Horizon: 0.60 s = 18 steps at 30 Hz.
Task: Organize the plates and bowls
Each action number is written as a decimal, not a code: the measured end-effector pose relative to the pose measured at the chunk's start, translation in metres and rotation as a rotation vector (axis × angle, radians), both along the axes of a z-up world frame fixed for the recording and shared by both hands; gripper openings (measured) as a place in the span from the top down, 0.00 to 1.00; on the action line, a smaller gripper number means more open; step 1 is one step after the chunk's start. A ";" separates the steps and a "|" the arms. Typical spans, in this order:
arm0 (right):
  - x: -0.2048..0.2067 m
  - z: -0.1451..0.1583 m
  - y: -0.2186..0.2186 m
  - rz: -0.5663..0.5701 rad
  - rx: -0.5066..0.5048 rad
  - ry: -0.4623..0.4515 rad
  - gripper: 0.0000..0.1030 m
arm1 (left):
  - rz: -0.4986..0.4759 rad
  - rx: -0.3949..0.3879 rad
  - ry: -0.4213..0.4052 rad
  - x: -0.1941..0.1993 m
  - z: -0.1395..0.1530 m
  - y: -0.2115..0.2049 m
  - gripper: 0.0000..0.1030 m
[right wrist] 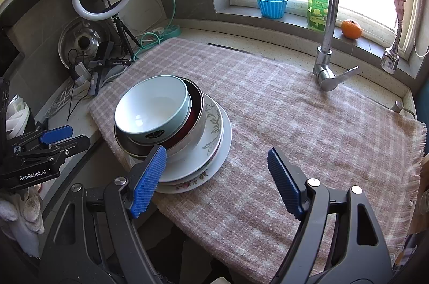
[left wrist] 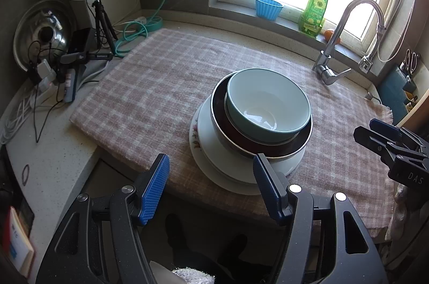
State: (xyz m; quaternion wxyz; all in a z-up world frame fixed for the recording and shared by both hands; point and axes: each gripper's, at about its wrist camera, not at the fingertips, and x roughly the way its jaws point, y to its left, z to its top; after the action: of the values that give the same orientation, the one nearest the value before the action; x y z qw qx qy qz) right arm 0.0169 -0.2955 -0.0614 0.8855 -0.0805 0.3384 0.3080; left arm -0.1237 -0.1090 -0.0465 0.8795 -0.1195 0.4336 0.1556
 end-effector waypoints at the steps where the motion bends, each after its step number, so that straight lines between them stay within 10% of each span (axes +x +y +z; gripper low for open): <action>1: 0.000 0.000 0.000 0.001 0.000 0.000 0.22 | 0.000 0.000 0.000 0.000 0.000 0.000 0.38; 18: 0.002 -0.001 0.000 -0.001 0.000 0.003 0.22 | -0.013 0.013 -0.001 0.006 0.002 -0.003 0.38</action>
State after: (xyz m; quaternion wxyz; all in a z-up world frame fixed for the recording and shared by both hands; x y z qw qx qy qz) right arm 0.0191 -0.2958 -0.0624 0.8852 -0.0798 0.3397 0.3075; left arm -0.1179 -0.1125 -0.0447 0.8815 -0.1110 0.4328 0.1526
